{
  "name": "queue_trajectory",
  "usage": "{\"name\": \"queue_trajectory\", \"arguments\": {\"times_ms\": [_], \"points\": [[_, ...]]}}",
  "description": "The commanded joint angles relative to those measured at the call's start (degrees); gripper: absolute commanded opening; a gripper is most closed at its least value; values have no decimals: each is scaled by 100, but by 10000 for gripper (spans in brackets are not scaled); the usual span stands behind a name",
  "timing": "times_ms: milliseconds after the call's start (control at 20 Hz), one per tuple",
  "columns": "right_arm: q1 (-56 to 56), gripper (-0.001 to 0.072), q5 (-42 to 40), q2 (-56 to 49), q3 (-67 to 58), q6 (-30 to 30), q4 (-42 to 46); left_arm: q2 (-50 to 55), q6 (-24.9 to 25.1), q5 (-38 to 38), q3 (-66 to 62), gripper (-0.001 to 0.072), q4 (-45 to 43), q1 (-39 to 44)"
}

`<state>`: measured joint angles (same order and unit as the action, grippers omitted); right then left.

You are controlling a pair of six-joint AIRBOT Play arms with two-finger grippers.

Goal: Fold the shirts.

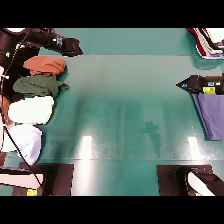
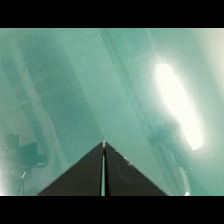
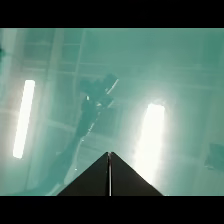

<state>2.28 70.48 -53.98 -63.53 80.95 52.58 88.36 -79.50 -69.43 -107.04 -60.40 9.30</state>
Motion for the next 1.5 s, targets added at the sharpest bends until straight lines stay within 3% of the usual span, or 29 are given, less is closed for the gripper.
{"name": "queue_trajectory", "arguments": {"times_ms": [0,850,900,950,1000,1150,1450], "points": [[20,17,0,4,-4,2,-9,4,0,2,-4,25,-2,0],[20,17,-118,4,-4,0,-7,4,15,114,-2,25,118,0],[20,17,-175,4,-4,0,-9,4,61,302,-2,62,-81,0],[20,17,-223,4,-4,0,-9,4,42,457,-2,360,-549,0],[20,17,-278,4,-4,0,-7,11,-101,664,-2,580,-1314,0],[13,17,-444,4,-4,0,-9,155,-1134,1244,39,579,-3724,-133],[13,17,-538,4,-4,2,-9,1443,-1357,1587,39,580,-3742,-1174]]}}
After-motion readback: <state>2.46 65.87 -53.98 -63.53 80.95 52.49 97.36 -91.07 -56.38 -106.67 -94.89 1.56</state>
